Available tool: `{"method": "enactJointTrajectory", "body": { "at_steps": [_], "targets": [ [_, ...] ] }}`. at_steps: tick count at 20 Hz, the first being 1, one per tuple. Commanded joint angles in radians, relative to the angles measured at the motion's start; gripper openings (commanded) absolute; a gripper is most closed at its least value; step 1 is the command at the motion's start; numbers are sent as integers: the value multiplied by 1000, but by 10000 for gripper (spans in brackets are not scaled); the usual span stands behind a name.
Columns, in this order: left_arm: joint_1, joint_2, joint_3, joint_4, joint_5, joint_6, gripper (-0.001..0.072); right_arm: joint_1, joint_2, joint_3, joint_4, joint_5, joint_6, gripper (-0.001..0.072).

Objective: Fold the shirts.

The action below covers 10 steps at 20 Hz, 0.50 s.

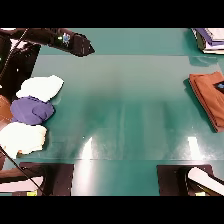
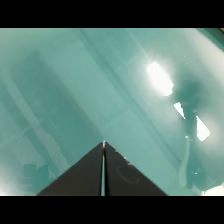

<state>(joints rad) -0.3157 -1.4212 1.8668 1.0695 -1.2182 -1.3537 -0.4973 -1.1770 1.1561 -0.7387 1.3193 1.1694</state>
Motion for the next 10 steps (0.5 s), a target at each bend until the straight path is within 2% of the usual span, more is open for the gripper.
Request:
{"method": "enactJointTrajectory", "body": {
  "at_steps": [1, 5, 10],
  "targets": [
    [0, 0, 0, 0, 7, 0, 28, 218, 5, -1, 2, -35, 0, 18],
    [0, 0, 0, 0, 7, 0, 28, 320, 5, -1, 2, -41, 0, 19],
    [0, 0, 0, 0, 7, 0, 28, 337, 5, -1, 4, -35, 0, 18]
  ]
}}
